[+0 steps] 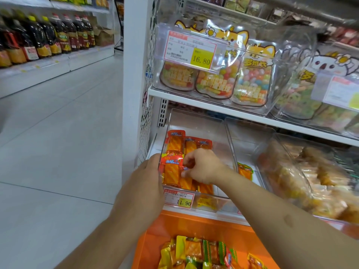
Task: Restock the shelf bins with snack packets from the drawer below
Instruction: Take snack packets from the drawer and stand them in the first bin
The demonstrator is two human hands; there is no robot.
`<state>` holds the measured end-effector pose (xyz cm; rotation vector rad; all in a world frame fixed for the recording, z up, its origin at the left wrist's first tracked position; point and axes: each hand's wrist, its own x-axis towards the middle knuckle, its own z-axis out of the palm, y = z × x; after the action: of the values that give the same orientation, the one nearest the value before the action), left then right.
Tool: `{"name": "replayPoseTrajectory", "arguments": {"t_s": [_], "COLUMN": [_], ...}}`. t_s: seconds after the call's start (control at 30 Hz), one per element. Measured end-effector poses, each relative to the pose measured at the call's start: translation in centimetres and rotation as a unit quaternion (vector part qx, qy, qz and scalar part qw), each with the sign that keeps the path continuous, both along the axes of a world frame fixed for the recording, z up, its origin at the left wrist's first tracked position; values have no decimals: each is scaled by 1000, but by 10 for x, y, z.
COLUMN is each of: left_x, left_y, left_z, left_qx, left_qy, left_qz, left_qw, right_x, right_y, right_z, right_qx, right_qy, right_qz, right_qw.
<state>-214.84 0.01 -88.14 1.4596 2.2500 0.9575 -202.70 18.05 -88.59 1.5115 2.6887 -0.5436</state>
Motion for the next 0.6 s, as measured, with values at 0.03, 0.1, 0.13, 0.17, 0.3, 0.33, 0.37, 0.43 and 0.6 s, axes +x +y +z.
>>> {"name": "replayPoseTrajectory", "arguments": {"t_s": [0.03,0.1,0.13,0.17,0.3,0.33,0.37,0.43,0.6], "left_x": [0,1,1,1,0,0,0,0,0], "left_y": [0,0,0,0,1,1,2,2,2], "left_z": [0,1,1,1,0,0,-1,-2,-3], "left_qx": [-1,-1,-1,-1,0,-1,0,1,13], "left_qy": [1,3,4,4,11,13,14,14,9], "left_qz": [3,5,5,4,5,5,4,6,9], "left_qw": [1000,1000,1000,1000,1000,1000,1000,1000,1000], "right_x": [0,1,2,4,6,6,6,7,6], "right_y": [-3,-7,-7,-7,-6,-6,-6,-6,-9], "right_z": [-1,-2,-2,-2,-3,-3,-3,-2,3], "right_qx": [7,31,34,34,37,40,44,55,21], "right_qy": [-30,-74,-80,-79,-83,-88,-91,-98,-43], "right_qz": [12,33,37,38,49,55,59,66,32], "right_qw": [999,996,996,996,995,994,993,991,998]}}
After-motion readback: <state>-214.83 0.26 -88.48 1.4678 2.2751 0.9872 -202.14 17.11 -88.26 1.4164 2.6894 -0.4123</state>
